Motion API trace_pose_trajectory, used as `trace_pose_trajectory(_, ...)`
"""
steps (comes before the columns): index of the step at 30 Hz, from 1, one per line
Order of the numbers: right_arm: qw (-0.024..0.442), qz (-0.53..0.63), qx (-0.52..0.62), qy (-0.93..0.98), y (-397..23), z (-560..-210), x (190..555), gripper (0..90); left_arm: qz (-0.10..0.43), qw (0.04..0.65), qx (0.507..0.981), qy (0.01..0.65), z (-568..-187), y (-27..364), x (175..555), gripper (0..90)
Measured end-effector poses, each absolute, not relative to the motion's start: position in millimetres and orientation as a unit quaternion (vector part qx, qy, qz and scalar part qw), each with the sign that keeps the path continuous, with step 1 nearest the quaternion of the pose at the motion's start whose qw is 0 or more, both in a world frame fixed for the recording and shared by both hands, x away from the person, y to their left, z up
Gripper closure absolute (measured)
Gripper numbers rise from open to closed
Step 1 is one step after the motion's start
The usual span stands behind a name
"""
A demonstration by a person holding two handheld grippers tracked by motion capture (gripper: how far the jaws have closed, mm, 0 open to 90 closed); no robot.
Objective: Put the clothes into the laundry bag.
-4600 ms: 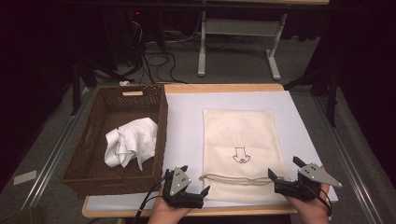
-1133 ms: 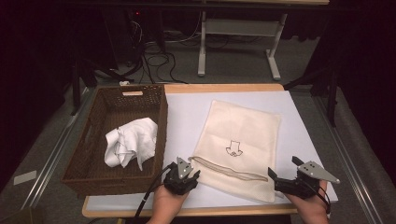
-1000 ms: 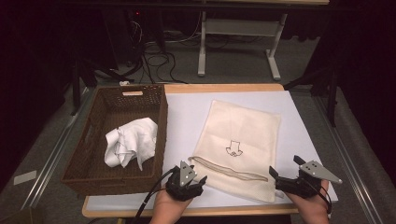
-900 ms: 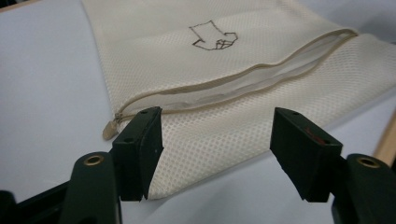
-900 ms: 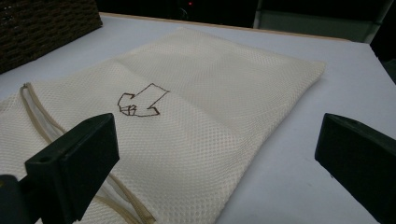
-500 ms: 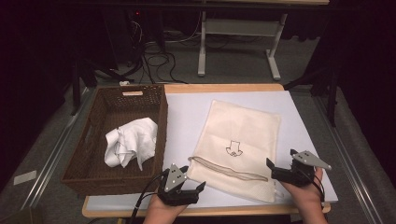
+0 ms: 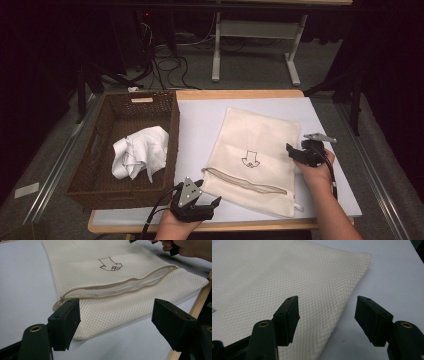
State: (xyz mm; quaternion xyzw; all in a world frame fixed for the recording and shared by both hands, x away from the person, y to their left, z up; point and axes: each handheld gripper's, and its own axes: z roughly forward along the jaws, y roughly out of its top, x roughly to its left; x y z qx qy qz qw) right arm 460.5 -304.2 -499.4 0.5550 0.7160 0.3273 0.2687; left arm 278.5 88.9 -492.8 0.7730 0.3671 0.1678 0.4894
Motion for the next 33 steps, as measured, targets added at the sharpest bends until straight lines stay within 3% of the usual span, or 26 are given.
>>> trace_pose_trajectory(11, 0.24, 0.305, 0.589, 0.709, -307, -510, 504, 50.4, 0.169, 0.476, 0.787, 0.354, -497, 83, 276, 25.1)
trace_pose_trajectory(12, 0.243, 0.302, 0.587, 0.711, -306, -510, 504, 55.2, 0.169, 0.475, 0.787, 0.355, -498, 83, 275, 25.1)
trace_pose_trajectory(13, 0.246, 0.304, 0.57, 0.723, -303, -509, 503, 75.4, 0.169, 0.474, 0.788, 0.353, -499, 82, 276, 25.1)
trace_pose_trajectory(15, 0.252, 0.3, 0.561, 0.729, -298, -509, 501, 85.4, 0.169, 0.474, 0.788, 0.354, -498, 82, 276, 25.1)
trace_pose_trajectory(28, 0.285, 0.296, 0.602, 0.685, -333, -508, 481, 85.7, 0.181, 0.473, 0.789, 0.349, -498, 83, 278, 24.8)
trace_pose_trajectory(33, 0.291, 0.281, 0.609, 0.682, -351, -506, 458, 84.8, 0.188, 0.47, 0.791, 0.344, -498, 80, 280, 24.0)
